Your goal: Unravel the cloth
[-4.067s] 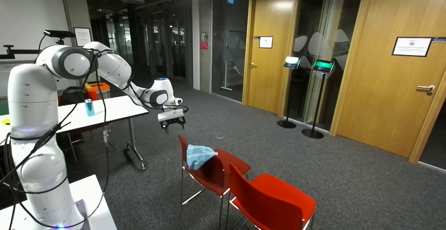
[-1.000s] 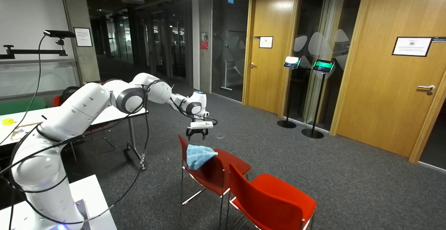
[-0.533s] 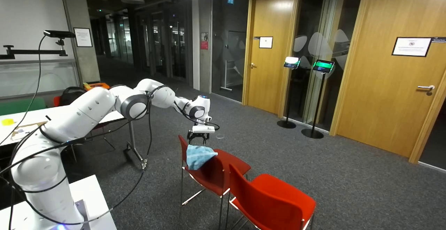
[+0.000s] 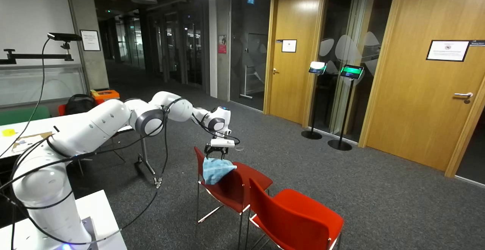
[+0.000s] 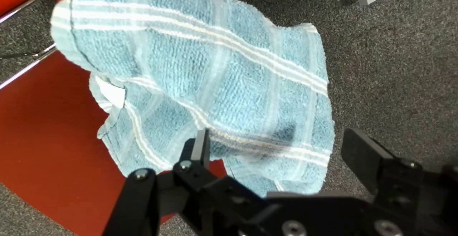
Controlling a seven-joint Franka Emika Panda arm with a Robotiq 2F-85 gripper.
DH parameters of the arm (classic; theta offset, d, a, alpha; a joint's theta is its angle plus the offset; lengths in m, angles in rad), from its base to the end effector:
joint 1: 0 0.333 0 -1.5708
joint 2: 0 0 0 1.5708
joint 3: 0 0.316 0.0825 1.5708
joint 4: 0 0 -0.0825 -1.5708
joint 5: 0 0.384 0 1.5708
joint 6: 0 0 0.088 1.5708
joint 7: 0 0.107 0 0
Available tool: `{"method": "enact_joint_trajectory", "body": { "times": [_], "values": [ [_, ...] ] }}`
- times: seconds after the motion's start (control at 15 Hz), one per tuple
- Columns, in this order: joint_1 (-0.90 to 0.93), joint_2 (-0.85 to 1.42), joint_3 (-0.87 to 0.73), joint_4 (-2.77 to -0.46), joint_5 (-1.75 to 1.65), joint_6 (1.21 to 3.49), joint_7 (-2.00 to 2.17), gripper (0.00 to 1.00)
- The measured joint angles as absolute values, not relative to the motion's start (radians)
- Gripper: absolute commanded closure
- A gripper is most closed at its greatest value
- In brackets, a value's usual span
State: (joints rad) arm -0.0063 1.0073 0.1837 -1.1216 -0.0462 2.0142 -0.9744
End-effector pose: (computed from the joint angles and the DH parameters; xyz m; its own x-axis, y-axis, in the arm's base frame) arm 0.7519 0.0896 0.1895 0.4582 0.8881 0.0377 0.8812 -0.4483 -0.1499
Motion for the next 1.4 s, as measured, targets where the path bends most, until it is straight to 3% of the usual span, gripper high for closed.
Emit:
{"method": "enact_joint_trajectory", "body": {
  "times": [0.2, 0.73, 1.4],
  "values": [
    [0.0, 1.037, 0.184, -1.075, -0.046, 1.983, -0.974, 0.36],
    [0.004, 1.066, 0.184, -1.013, -0.046, 1.96, -0.974, 0.99],
    [0.021, 1.007, 0.183, -0.985, -0.049, 1.963, -0.939, 0.99]
  ]
}}
